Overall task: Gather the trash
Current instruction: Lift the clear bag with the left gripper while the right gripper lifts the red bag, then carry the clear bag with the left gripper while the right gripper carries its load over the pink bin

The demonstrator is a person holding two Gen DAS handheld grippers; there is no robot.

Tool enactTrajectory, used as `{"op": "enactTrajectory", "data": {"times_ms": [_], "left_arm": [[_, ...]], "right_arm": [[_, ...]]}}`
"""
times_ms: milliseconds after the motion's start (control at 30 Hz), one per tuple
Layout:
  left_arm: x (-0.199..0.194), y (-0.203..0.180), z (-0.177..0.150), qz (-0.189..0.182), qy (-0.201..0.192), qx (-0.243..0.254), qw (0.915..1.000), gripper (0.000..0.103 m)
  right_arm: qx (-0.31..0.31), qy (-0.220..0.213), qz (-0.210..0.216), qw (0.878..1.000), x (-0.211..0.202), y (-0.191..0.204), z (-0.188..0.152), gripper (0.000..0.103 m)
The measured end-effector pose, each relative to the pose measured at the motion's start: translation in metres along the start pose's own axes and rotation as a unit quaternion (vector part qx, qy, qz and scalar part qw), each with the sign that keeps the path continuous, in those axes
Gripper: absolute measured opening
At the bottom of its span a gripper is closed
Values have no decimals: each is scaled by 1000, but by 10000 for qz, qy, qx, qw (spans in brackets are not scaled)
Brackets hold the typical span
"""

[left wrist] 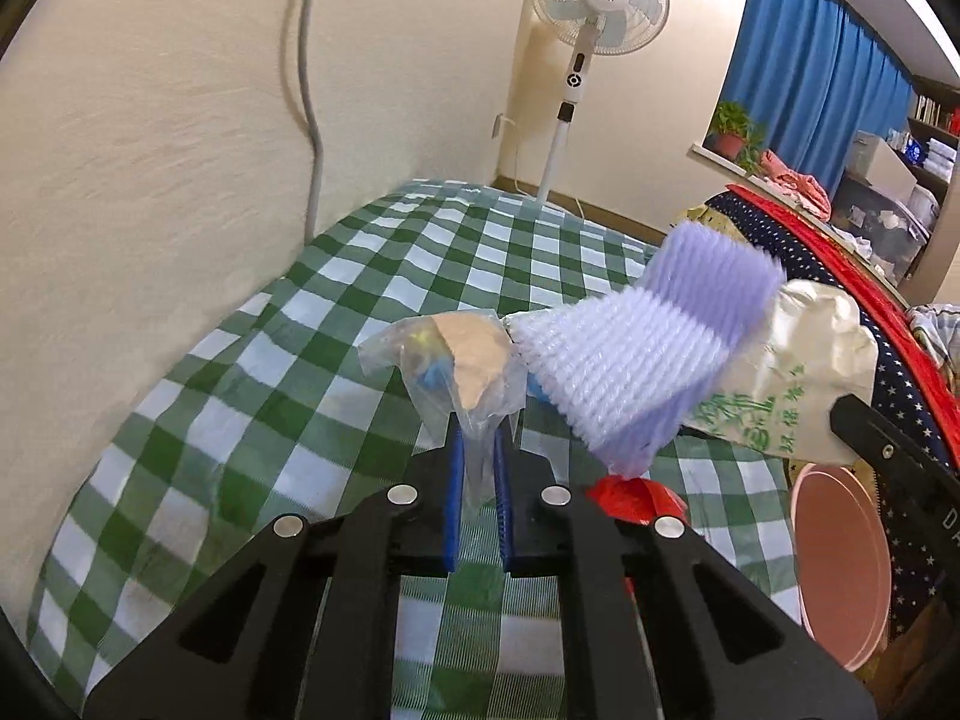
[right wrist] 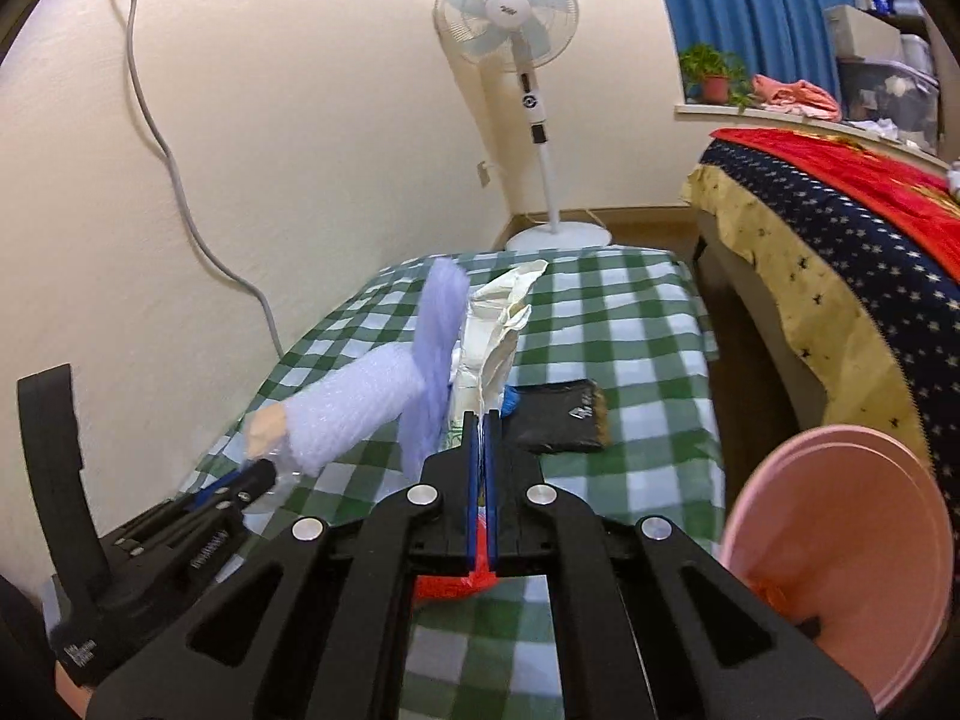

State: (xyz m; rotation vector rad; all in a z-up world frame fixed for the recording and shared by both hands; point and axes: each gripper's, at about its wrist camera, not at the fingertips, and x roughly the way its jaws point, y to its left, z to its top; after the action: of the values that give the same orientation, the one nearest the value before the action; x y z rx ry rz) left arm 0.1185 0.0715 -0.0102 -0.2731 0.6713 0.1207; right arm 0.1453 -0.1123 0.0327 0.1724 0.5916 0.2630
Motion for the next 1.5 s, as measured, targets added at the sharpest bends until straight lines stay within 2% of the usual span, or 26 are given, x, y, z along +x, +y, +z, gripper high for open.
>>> {"op": "enactTrajectory", "data": {"times_ms": [267, 433, 1133, 1500], "left_arm": [[-24, 13, 0, 23, -150, -90, 9998, 9], [-39, 10, 1, -109, -317, -36, 9994, 9], [-52, -40, -12, -659, -546, 481, 9952, 9], [-53, -86, -22, -1166, -662, 962, 9863, 9]], "right_arm": [[0, -236, -251, 9994, -35, -8, -2, 2], [71, -392, -368, 9985, -56, -17, -2, 2], [217, -557, -766, 9953, -93, -49, -13, 2], [540, -903, -1477, 9834, -113, -83, -15, 2]]}}
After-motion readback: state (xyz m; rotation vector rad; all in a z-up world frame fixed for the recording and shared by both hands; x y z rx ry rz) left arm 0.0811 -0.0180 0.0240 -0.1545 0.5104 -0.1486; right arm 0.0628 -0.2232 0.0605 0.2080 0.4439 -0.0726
